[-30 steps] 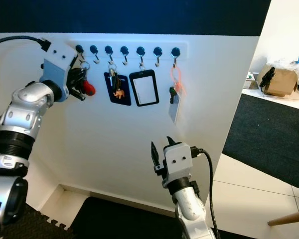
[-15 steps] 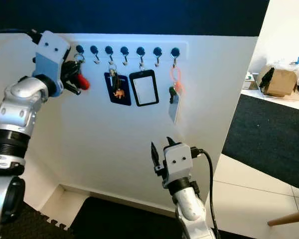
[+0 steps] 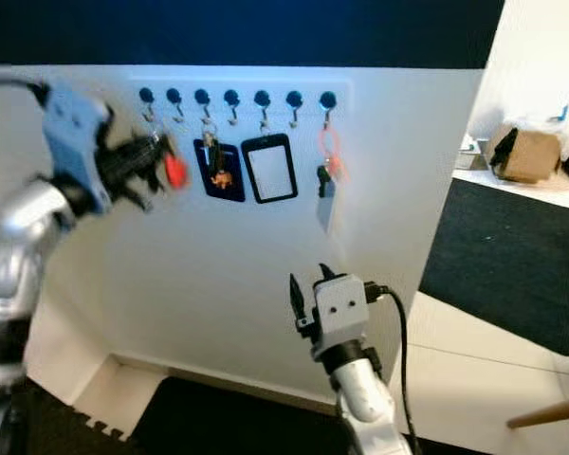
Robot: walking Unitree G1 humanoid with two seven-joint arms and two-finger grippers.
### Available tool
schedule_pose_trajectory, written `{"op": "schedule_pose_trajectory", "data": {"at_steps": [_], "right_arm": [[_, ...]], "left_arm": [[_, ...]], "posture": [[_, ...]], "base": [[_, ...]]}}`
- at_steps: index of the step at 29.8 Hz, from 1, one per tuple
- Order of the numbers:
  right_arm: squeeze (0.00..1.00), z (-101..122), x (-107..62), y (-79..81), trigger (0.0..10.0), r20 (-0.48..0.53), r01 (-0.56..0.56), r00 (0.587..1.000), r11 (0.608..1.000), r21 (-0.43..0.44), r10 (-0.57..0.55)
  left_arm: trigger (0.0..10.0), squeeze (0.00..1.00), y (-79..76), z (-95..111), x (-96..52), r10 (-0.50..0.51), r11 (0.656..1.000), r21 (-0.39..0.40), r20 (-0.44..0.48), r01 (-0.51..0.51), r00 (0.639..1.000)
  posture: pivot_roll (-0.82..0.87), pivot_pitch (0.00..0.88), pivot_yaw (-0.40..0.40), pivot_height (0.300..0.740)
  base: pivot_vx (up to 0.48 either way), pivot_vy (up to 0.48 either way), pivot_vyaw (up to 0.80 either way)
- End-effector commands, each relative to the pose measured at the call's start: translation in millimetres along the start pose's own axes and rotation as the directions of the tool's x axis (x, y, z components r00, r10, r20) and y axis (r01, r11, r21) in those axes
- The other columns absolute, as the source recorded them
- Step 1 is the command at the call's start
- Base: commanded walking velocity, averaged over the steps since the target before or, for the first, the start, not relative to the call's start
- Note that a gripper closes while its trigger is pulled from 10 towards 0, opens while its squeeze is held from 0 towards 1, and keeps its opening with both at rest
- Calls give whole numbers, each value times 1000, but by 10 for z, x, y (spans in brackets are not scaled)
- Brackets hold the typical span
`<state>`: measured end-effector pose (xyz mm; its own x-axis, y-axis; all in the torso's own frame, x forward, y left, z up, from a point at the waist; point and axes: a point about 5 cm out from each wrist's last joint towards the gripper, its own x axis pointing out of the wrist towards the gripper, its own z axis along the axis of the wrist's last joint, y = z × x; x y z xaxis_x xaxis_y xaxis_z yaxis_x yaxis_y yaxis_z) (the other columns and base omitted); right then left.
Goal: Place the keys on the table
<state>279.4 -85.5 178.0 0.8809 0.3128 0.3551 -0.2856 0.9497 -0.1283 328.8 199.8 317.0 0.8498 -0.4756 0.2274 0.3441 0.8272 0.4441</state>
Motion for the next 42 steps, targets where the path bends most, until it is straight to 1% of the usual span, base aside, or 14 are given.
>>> {"op": "schedule_pose_trajectory", "data": {"at_steps": [1, 3, 4, 5, 8, 9, 11, 12, 13, 19, 22, 23, 31, 42], "right_arm": [[0, 63, 22, 18, 10000, 13, -33, 999, 999, 17, 33], [0, 79, 37, 25, 10000, 17, -49, 999, 998, 25, 49], [0, 97, 57, 44, 10000, 20, -73, 997, 996, 55, 72], [0, 97, 57, 44, 10000, 20, -73, 997, 996, 55, 72], [0, 150, 79, 116, 10000, 32, -142, 990, 983, 117, 139], [0, 150, 79, 116, 10000, 32, -142, 990, 983, 117, 139], [0, 205, 92, 166, 10000, 47, -182, 983, 968, 172, 176], [0, 205, 92, 166, 10000, 47, -182, 983, 968, 172, 176], [0, 263, 107, 191, 10000, 65, -206, 978, 956, 209, 197], [0, 382, 138, 220, 10000, 104, -251, 967, 935, 251, 231], [0, 421, 157, 210, 10000, 114, -250, 967, 930, 271, 227], [0, 439, 172, 202, 10000, 118, -247, 968, 927, 281, 222], [0, 460, 203, 223, 10000, 114, -250, 968, 909, 333, 225], [0, 444, 230, 255, 10000, 99, -248, 969, 883, 399, 228]], "left_arm": [[10000, 0, -148, 21, -30, 23, 1000, -8, 33, -23, 999], [10000, 0, -210, -15, -37, 41, 999, -30, 29, -40, 999], [10000, 0, -316, -53, -52, 56, 997, -49, 26, -55, 998], [10000, 0, -316, -53, -52, 56, 997, -49, 26, -55, 998], [10000, 0, -521, -122, -81, 32, 998, -52, 13, -32, 999], [10000, 0, -521, -122, -81, 32, 998, -52, 13, -32, 999], [10000, 0, -663, -166, -94, 7, 997, -72, 1, -7, 1000], [10000, 0, -663, -166, -94, 7, 997, -72, 1, -7, 1000], [10000, 0, -763, -174, -104, -9, 996, -86, -3, 9, 1000], [10000, 0, -884, -177, -121, -56, 992, -115, -4, 55, 998], [10000, 0, -968, -177, -143, -109, 986, -128, 0, 108, 994], [10000, 0, -1037, -170, -164, -155, 980, -129, 5, 154, 988], [10000, 0, -1149, -88, -188, -242, 963, -118, 33, 244, 970], [10000, 0, -1206, 6, -197, -281, 951, -116, 69, 287, 957]], "posture": [[34, 189, 78, 740], [34, 188, 76, 740], [36, 186, 72, 740], [36, 186, 72, 740], [36, 179, 63, 740], [36, 179, 63, 740], [31, 176, 60, 740], [31, 176, 60, 740], [25, 174, 60, 740], [22, 174, 61, 740], [22, 176, 62, 740], [21, 175, 61, 740], [23, 176, 61, 740], [27, 174, 58, 740]], "base": [[0, 0, 0], [0, 0, 0], [0, 0, 0], [0, 0, 0], [0, 0, 0], [0, 0, 0], [0, 0, 0], [0, 0, 0], [0, 0, 0], [0, 0, 0], [0, 0, 0], [0, 0, 0], [0, 0, 0], [0, 0, 0]]}}
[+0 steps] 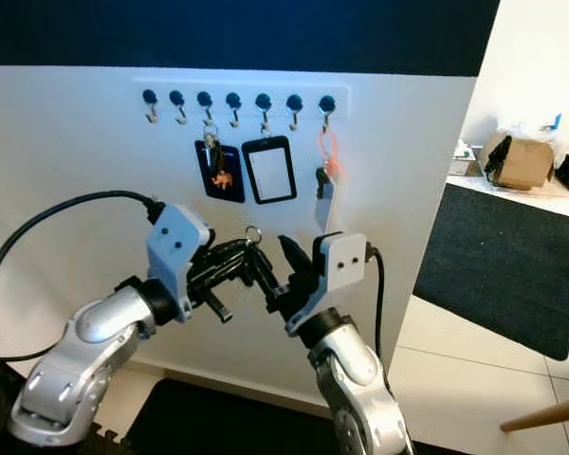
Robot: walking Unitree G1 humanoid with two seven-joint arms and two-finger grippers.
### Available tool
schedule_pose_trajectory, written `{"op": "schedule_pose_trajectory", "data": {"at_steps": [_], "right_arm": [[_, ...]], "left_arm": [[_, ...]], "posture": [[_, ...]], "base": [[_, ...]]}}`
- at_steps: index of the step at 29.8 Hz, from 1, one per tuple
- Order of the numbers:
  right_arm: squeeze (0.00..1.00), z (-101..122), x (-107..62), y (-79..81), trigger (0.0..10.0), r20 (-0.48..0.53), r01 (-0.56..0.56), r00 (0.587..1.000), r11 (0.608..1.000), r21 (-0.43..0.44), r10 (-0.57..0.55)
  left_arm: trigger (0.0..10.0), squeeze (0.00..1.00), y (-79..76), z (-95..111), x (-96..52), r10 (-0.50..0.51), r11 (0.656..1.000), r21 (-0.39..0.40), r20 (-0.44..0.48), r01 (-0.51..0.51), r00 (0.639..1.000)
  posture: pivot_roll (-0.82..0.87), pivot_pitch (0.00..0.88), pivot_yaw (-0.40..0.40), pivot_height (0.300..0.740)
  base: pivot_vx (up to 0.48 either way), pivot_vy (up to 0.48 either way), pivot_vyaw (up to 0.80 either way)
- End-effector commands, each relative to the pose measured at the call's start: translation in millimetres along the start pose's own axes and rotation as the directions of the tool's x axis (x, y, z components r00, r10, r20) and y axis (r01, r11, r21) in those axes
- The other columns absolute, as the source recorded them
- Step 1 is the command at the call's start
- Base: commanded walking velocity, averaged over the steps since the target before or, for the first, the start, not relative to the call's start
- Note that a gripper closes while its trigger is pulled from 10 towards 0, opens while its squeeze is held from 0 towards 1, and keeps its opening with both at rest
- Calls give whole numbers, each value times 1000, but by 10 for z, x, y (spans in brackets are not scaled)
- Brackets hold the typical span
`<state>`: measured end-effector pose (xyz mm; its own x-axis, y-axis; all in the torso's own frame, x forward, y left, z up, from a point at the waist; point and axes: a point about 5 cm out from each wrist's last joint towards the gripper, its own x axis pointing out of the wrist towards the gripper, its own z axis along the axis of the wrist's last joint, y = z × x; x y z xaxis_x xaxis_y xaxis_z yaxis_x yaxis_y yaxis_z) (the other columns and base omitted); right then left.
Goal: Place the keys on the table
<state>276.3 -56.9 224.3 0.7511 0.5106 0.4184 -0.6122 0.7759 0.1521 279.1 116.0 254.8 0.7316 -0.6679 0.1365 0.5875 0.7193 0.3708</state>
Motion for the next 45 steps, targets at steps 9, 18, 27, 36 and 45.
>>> {"op": "schedule_pose_trajectory", "data": {"at_steps": [9, 18, 27, 36, 45], "right_arm": [[0, -19, 33, 35, 10000, -16, -10, 1000, 999, 37, 10], [0, -30, 47, 59, 4706, -22, -30, 999, 997, 68, 32], [0, -72, 31, 68, 0, -40, -37, 998, 995, 91, 41], [0, -77, 23, 48, 2471, -45, -20, 999, 995, 94, 24], [0, -6, 40, 3, 10000, -10, 6, 1000, 994, -112, -7]], "left_arm": [[10000, 0, -146, 89, -23, -82, 997, 14, 36, 81, 996], [10000, 0, -195, 102, -11, -98, 995, 9, 43, 98, 994], [10000, 0, -192, 110, -5, -98, 995, 13, 44, 97, 994], [10000, 0, -176, 124, 8, -87, 996, 18, 49, 86, 995], [10000, 0, -125, 121, 28, -43, 999, 20, 48, 42, 998]], "posture": [[31, 167, 54, 740], [32, 162, 51, 740], [31, 162, 51, 740], [33, 168, 54, 740], [33, 171, 57, 740]], "base": [[0, 0, 0], [0, 0, 0], [0, 0, 0], [0, 0, 0], [0, 0, 0]]}}
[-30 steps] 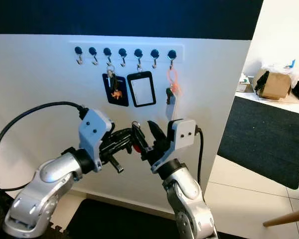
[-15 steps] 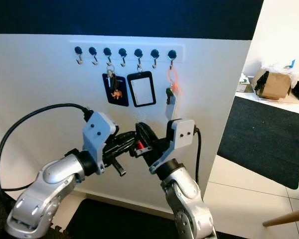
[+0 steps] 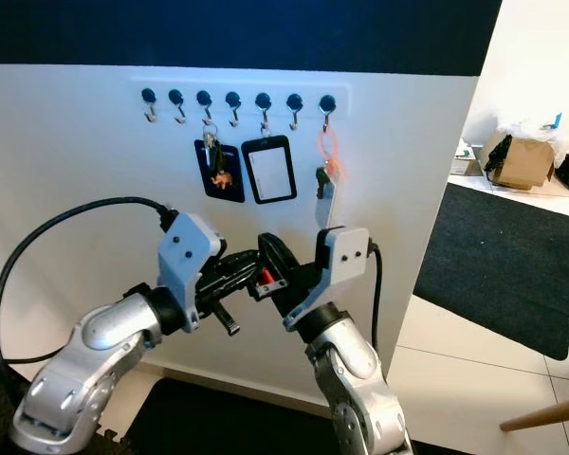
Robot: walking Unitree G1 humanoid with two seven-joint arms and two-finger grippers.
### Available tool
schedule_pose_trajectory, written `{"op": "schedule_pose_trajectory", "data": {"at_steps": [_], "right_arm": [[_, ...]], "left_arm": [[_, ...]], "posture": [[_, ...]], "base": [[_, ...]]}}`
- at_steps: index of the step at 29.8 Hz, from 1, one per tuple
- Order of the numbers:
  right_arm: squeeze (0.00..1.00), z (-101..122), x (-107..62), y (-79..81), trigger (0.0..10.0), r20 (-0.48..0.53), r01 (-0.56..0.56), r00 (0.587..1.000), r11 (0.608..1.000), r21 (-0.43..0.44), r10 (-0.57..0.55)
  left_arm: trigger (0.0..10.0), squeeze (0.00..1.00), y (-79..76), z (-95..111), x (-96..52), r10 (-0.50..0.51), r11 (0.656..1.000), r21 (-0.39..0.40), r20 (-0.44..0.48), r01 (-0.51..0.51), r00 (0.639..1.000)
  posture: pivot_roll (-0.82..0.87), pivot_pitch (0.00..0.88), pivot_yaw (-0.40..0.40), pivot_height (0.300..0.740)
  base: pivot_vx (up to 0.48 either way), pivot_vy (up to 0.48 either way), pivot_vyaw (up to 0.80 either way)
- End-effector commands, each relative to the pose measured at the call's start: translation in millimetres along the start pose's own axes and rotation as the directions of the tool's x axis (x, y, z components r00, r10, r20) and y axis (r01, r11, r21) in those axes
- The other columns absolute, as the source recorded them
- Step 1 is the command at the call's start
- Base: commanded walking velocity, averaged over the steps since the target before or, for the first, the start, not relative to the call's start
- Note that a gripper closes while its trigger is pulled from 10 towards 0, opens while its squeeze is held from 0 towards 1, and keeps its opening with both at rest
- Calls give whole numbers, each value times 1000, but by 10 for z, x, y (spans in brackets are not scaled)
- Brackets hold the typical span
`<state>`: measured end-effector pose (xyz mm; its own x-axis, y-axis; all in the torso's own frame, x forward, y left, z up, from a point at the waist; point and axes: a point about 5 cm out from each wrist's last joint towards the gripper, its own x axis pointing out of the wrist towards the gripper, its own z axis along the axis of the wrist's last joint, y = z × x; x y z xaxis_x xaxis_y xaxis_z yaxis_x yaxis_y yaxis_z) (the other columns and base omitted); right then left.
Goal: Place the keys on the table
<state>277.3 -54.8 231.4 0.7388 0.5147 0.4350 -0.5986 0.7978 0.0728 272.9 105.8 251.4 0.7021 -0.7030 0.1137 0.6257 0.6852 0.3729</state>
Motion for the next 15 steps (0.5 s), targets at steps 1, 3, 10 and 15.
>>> {"op": "schedule_pose_trajectory", "data": {"at_steps": [1, 3, 10, 15], "right_arm": [[0, -41, -1, -18, 10000, -17, 22, 1000, 999, -49, -23], [0, 5, 16, -31, 10000, 5, 33, 999, 996, -79, -33], [0, 32, 18, -86, 10000, 14, 60, 998, 991, -121, -59], [0, -7, 9, -70, 10000, -1, 54, 999, 993, -101, -54]], "left_arm": [[10000, 0, 1, 106, 10, 10, 1000, 26, 49, -11, 999], [10000, 0, 10, 94, 7, 16, 999, 27, 43, -18, 999], [10000, 0, 72, 92, 5, 46, 999, 22, 41, -47, 998], [10000, 0, 73, 106, 7, 44, 999, 19, 47, -45, 998]], "posture": [[33, 171, 58, 740], [32, 172, 59, 740], [32, 171, 60, 740], [33, 172, 60, 740]], "base": [[0, 0, 0], [0, 0, 0], [0, 0, 0], [0, 0, 0]]}}
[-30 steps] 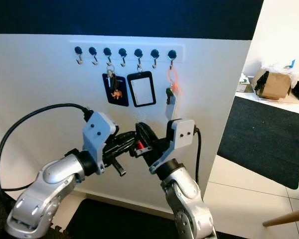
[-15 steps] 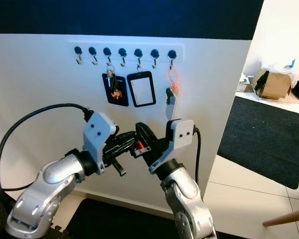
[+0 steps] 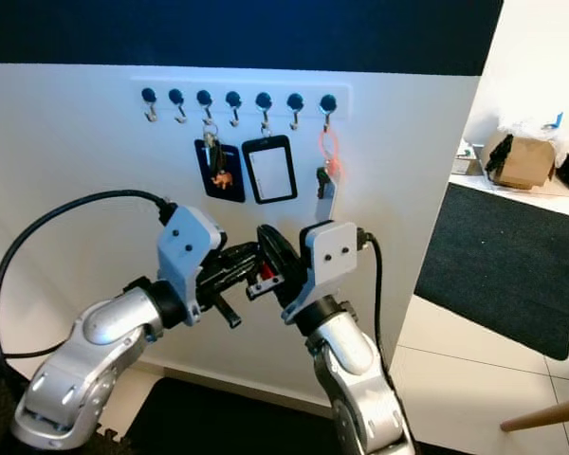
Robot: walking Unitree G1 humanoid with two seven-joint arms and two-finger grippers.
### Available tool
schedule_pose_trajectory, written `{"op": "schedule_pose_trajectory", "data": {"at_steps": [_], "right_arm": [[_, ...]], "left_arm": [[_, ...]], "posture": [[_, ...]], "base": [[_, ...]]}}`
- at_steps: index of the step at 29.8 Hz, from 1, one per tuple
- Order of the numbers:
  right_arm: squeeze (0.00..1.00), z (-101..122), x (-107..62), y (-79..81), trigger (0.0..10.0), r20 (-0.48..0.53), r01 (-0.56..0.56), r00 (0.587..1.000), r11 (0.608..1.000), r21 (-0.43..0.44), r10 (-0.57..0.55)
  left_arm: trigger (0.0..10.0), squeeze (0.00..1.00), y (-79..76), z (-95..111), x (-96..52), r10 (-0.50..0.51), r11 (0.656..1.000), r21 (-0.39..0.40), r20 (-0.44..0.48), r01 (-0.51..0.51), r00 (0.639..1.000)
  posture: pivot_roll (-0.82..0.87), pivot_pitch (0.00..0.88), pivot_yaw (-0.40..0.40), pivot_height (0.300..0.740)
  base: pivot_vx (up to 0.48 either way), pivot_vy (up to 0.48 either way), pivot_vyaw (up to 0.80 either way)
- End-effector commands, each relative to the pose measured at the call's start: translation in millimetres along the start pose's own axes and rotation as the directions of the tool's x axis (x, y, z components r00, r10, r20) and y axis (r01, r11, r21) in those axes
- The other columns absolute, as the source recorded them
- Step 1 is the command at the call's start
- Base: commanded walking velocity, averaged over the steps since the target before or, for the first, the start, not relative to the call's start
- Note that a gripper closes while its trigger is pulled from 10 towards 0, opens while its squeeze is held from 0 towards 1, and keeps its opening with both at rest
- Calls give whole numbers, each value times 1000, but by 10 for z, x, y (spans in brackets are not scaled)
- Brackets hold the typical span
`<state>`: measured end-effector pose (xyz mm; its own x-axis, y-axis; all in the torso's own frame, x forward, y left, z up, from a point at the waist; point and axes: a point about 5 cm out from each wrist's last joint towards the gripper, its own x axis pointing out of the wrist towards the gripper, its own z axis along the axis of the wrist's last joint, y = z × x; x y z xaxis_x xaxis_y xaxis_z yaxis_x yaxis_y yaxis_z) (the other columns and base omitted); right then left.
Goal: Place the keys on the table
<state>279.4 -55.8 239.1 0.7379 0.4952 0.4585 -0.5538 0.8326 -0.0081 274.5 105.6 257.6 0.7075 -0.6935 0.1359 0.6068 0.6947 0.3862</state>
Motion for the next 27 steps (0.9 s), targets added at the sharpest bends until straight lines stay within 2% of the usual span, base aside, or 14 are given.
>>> {"op": "schedule_pose_trajectory", "data": {"at_steps": [1, 7, 10, 11, 14, 16, 17, 18, 20, 22, 23, 26, 27], "right_arm": [[0, -108, -46, -30, 10000, -44, 38, 998, 999, 27, -37], [0, -140, -61, -30, 10000, -57, 53, 997, 997, 51, -50], [0, -150, -67, -60, 10000, -61, 74, 996, 996, 48, -71], [0, -166, -80, -115, 10000, -70, 103, 992, 994, 30, -101], [0, -180, -99, -177, 10000, -78, 139, 987, 990, 11, -138], [0, -188, -115, -215, 10000, -82, 162, 983, 987, -8, -162], [0, -219, -169, -328, 10000, -95, 236, 966, 970, -51, -240], [0, -219, -169, -328, 10000, -95, 236, 966, 970, -51, -240], [0, -244, -223, -427, 10000, -101, 300, 946, 951, -79, -307], [0, -269, -287, -503, 10000, -106, 332, 932, 935, -129, -345], [0, -269, -287, -503, 10000, -106, 332, 932, 935, -129, -345], [0, -302, -366, -555, 10000, -118, 352, 922, 926, -139, -368], [0, -318, -394, -565, 10000, -124, 357, 919, 923, -143, -375]], "left_arm": [[10000, 1000, 39, 61, -11, 21, 1000, -6, 35, -21, 999], [10000, 1000, 48, 58, -35, 19, 1000, -19, 31, -19, 999], [10000, 1000, 59, 63, -72, 2, 999, -50, 34, -1, 999], [10000, 0, 65, 97, -129, -38, 994, -96, 51, 43, 998], [10000, 0, 65, 124, -202, -92, 987, -130, 61, 99, 994], [10000, 0, 99, 125, -225, -85, 985, -147, 63, 94, 994], [10000, 0, 214, 130, -244, -28, 984, -172, 70, 39, 997], [10000, 0, 214, 130, -244, -28, 984, -172, 70, 39, 997], [10000, 0, 334, 140, -233, 46, 981, -193, 77, -30, 996], [10000, 0, 504, 142, -166, 171, 966, -208, 63, -155, 983], [10000, 0, 504, 142, -166, 171, 966, -208, 63, -155, 983], [10000, 0, 745, 132, -7, 342, 921, -203, 12, -332, 940], [10000, 0, 823, 158, 91, 391, 903, -195, 8, -382, 920]], "posture": [[34, 172, 61, 740], [36, 172, 61, 740], [32, 174, 62, 740], [30, 174, 64, 740], [29, 174, 65, 740], [28, 174, 65, 740], [27, 174, 63, 740], [27, 174, 63, 740], [26, 175, 62, 740], [24, 175, 62, 740], [24, 175, 62, 740], [21, 179, 61, 740], [18, 182, 60, 740]], "base": [[0, 0, 0], [0, 0, 0], [0, 0, 0], [0, 0, 0], [0, 0, 0], [0, 0, 0], [0, 0, 0], [0, 0, 0], [0, 0, 0], [0, 0, 0], [0, 0, 0], [0, 0, 0], [0, 0, 0]]}}
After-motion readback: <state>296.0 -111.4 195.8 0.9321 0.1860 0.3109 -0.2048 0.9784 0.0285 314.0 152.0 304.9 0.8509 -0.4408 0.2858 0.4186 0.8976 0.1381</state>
